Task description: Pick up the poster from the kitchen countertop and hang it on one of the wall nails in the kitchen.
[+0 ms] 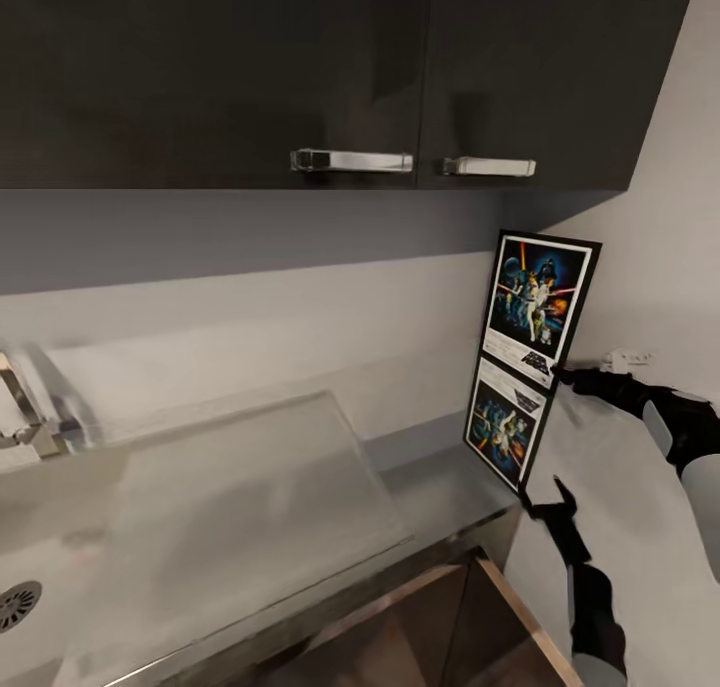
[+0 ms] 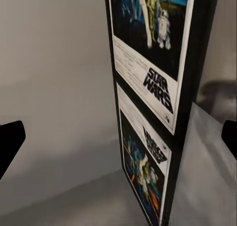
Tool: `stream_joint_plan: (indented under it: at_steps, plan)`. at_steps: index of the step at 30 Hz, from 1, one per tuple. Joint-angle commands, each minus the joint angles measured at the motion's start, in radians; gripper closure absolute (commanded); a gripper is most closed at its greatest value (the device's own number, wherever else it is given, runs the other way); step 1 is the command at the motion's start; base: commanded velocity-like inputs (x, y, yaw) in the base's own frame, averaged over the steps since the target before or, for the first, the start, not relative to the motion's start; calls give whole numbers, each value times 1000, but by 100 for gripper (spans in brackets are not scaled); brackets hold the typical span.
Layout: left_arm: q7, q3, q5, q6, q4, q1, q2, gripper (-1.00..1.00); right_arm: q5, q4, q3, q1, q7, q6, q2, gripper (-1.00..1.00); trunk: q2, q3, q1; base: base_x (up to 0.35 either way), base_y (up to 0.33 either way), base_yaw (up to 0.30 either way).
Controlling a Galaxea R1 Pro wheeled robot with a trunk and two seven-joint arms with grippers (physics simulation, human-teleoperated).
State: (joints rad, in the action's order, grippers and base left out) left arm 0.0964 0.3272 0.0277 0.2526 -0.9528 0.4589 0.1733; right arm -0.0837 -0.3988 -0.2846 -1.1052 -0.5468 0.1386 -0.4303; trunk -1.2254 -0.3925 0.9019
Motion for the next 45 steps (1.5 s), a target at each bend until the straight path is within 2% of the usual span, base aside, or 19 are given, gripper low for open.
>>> stream_joint_plan:
  at_steps: [1, 4, 15, 17, 20, 24, 35, 41, 45]
  plan:
    - [10, 4, 3, 2, 2, 0, 1, -100, -8, 10, -9, -1, -7, 6, 1, -100, -1, -1, 0, 159, 40, 0]
    - [10, 4, 3, 7, 11, 0, 1, -100, -8, 40, -9, -1, -5, 8, 1, -100, -1, -1, 0, 73, 18, 0]
    - [9, 7, 3, 14, 43, 0, 1, -100, -9, 53, -8, -1, -4, 10, 1, -100, -1, -1, 0, 158, 123, 0]
    - [9, 8, 4, 43, 75, 0, 1, -100, -9, 53, -8, -1, -4, 10, 1, -100, -1, -1, 0, 112, 97, 0]
    - [8, 10, 4, 124, 147, 0, 1, -100, -9, 52, -10, -1, -5, 11, 0, -100, -1, -1, 0, 43, 38, 0]
    - [8, 9, 4, 151, 186, 0, 1, -100, -10, 56, -9, -1, -1, 12, -2, -100, -1, -1, 0, 12, 10, 0]
    - [8, 4, 3, 160, 214, 0, 1, -100, -9, 63, -14, -1, 8, 17, -9, -100, -1, -1, 0, 2, 1, 0]
    - [8, 6, 3, 161, 215, 0, 1, -100, -7, 67, -17, -1, 78, 87, -11, -100, -1, -1, 0, 0, 0, 0]
    - [8, 7, 3, 161, 215, 0, 1, -100, -5, 67, -17, -1, 94, 98, -11, -100, -1, -1, 0, 0, 0, 0]
